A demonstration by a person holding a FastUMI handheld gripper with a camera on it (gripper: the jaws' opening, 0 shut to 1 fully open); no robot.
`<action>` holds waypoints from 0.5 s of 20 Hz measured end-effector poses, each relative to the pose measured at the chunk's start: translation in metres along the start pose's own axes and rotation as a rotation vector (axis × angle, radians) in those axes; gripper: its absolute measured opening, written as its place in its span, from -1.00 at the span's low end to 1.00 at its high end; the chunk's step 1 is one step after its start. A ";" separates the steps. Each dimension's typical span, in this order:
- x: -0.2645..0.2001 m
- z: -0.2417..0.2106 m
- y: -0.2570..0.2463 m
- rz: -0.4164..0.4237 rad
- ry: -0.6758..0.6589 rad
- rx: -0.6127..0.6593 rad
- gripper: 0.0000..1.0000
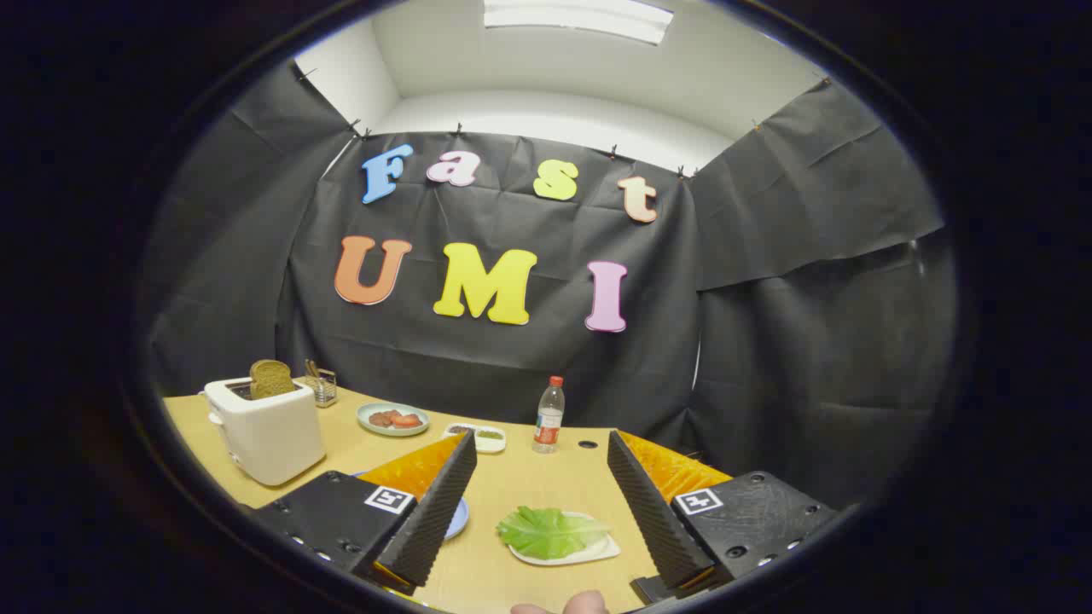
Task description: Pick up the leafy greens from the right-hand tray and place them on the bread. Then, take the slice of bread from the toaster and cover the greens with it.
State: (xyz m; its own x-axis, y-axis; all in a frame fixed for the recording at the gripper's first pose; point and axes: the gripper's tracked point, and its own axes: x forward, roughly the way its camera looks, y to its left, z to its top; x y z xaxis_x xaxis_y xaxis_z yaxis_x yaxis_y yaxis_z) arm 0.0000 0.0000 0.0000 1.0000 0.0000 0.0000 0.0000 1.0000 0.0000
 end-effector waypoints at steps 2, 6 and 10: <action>-0.001 0.001 -0.003 -0.007 0.000 -0.004 0.90; -0.002 0.003 -0.005 -0.011 -0.004 -0.001 0.90; -0.001 0.000 -0.005 -0.007 0.004 0.004 0.90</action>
State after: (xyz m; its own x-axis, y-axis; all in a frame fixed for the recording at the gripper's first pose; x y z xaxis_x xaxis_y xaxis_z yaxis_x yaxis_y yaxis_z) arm -0.0007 -0.0050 -0.0002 1.0000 -0.0070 -0.0043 0.0070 1.0000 0.0038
